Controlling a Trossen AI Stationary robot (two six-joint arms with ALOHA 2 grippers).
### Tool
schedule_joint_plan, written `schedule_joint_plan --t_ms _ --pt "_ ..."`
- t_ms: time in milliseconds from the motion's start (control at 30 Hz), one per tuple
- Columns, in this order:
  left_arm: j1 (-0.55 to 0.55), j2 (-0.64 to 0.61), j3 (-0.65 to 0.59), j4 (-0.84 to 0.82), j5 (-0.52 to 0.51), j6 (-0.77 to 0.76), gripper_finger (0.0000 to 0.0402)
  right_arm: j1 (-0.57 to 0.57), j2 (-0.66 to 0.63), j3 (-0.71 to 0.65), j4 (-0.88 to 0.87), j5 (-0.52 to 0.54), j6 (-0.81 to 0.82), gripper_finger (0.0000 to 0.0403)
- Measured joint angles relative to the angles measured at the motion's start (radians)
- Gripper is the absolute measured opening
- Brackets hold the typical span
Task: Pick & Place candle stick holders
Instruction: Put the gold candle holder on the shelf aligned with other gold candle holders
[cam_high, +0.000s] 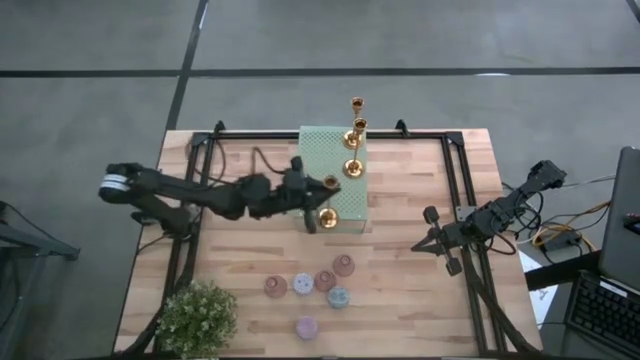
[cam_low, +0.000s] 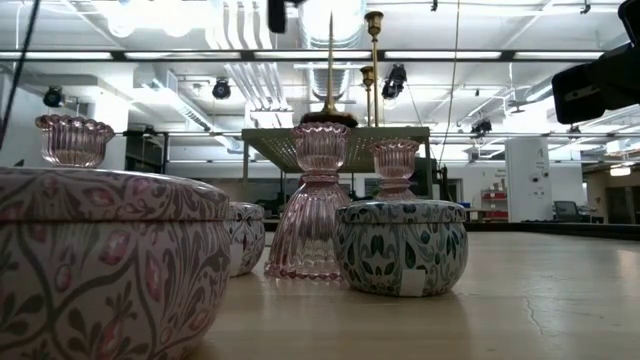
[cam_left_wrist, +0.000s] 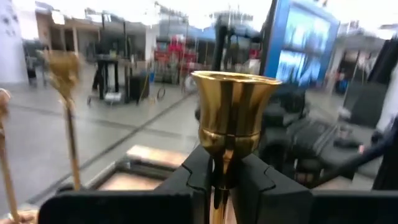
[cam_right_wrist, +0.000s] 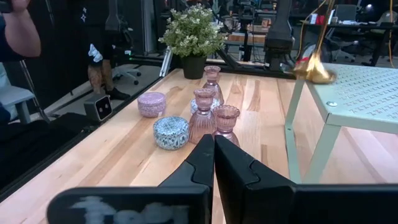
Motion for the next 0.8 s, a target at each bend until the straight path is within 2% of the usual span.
schedule_joint_plan --t_ms 400,800 --pt "0.029 0.161 0.186 0.053 0.009 0.065 0.0039 0.0 0.003 0.0 0.0 0.0 0.0 0.0008" --pt "0.117 0.28 0.267 0.087 0.006 0.025 0.0042 0.0 0.003 0.0 0.0 0.0 0.0 0.0008"
